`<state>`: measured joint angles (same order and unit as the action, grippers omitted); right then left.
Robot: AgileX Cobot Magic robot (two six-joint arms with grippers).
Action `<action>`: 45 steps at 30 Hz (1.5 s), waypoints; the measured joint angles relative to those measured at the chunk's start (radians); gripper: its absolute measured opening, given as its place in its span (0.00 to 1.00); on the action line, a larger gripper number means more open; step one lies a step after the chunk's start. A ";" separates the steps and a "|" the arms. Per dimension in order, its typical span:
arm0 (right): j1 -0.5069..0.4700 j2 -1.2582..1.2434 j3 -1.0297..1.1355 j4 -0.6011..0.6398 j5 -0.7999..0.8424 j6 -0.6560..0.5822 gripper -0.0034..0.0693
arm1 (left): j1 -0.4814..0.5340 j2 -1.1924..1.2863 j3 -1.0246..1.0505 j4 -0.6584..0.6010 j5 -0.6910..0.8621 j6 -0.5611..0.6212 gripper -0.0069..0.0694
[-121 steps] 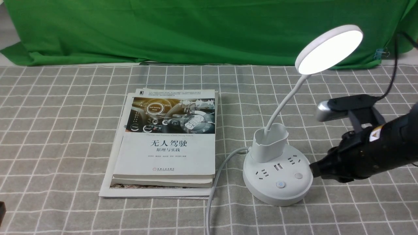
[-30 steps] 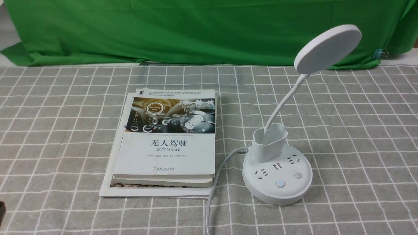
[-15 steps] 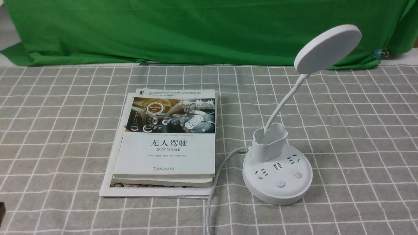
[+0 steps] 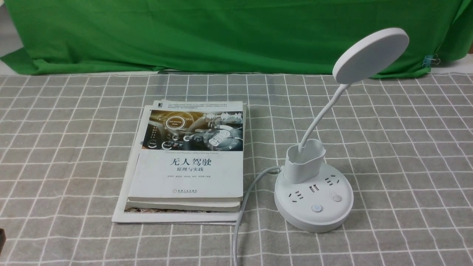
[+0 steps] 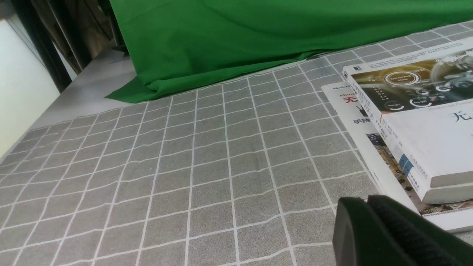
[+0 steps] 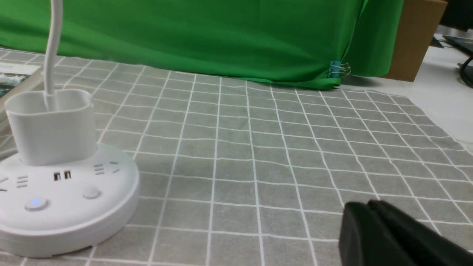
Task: Turn off the desk lamp on the grey coffee tablecloth by hand.
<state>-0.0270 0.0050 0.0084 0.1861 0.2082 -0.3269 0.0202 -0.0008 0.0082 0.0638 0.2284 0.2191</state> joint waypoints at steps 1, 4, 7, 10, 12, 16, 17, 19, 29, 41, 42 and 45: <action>0.000 0.000 0.000 0.000 0.000 0.000 0.11 | 0.000 0.001 0.000 0.000 0.000 0.000 0.12; 0.000 0.000 0.000 0.000 0.000 0.001 0.11 | 0.000 0.001 0.000 0.000 0.000 0.000 0.12; 0.000 0.000 0.000 0.000 0.000 0.001 0.11 | 0.000 0.001 0.000 0.000 0.000 0.000 0.12; 0.000 0.000 0.000 0.000 0.000 0.001 0.11 | 0.000 0.001 0.000 0.000 0.000 0.000 0.12; 0.000 0.000 0.000 0.000 0.000 0.001 0.11 | 0.000 0.000 0.000 0.000 0.000 0.000 0.12; 0.000 0.000 0.000 0.000 0.000 0.001 0.12 | 0.000 0.001 0.000 0.000 0.000 0.000 0.12; 0.000 0.000 0.000 0.000 0.000 0.001 0.12 | 0.000 0.000 0.000 0.000 0.000 0.001 0.12; 0.000 0.000 0.000 0.000 0.000 0.001 0.12 | 0.000 0.000 0.000 0.000 0.000 0.000 0.12; 0.000 0.000 0.000 0.000 0.000 0.018 0.12 | 0.000 0.000 0.000 0.000 0.000 0.000 0.12; 0.000 0.000 0.000 0.000 0.000 0.018 0.12 | 0.000 0.001 0.000 0.000 0.000 0.000 0.12; 0.000 0.000 0.000 0.000 0.000 0.018 0.12 | 0.000 0.000 0.000 0.000 0.000 0.000 0.12; 0.000 0.000 0.000 0.000 0.000 0.018 0.12 | 0.000 0.001 0.000 0.000 0.000 0.000 0.12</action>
<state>-0.0270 0.0050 0.0084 0.1861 0.2082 -0.3089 0.0202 0.0000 0.0082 0.0638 0.2284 0.2191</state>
